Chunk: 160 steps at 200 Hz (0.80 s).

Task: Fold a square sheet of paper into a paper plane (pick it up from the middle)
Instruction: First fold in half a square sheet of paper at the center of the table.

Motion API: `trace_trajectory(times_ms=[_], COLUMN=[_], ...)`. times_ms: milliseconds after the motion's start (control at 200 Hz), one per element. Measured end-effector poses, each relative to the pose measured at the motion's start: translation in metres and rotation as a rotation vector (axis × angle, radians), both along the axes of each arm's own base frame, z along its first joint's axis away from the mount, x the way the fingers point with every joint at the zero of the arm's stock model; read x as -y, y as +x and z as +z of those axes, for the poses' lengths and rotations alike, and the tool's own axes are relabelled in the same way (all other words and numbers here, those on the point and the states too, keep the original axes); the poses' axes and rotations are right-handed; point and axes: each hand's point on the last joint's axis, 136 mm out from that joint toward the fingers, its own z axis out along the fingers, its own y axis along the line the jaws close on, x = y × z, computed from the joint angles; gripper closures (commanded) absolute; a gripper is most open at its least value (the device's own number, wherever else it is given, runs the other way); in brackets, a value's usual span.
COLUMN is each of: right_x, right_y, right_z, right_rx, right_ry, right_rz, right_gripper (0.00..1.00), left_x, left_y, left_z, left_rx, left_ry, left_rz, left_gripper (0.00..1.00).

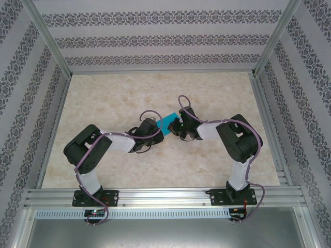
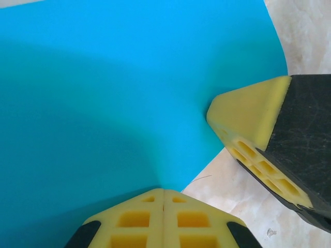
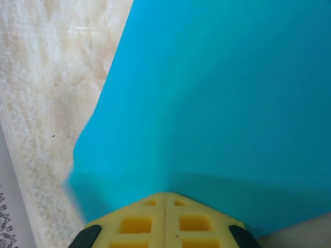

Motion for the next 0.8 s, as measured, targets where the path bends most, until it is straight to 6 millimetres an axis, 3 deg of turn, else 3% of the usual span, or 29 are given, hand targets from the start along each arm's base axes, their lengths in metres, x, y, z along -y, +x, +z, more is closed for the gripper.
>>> trace_trajectory(times_ms=[225, 624, 799], right_x=[0.0, 0.001, 0.0], right_y=[0.0, 0.0, 0.0], right_z=[0.0, 0.0, 0.0], right_rx=[-0.013, -0.019, -0.012], right_ry=[-0.014, -0.019, -0.023], right_rz=[0.001, 0.001, 0.009], right_gripper=[1.0, 1.0, 1.0], left_x=[-0.025, -0.049, -0.055], left_y=[-0.002, -0.013, -0.015], left_z=[-0.001, 0.0, 0.025], left_rx=[0.008, -0.042, -0.019], left_ry=[0.018, 0.069, 0.059], left_rz=[0.052, 0.129, 0.124], left_gripper=[1.0, 1.0, 1.0])
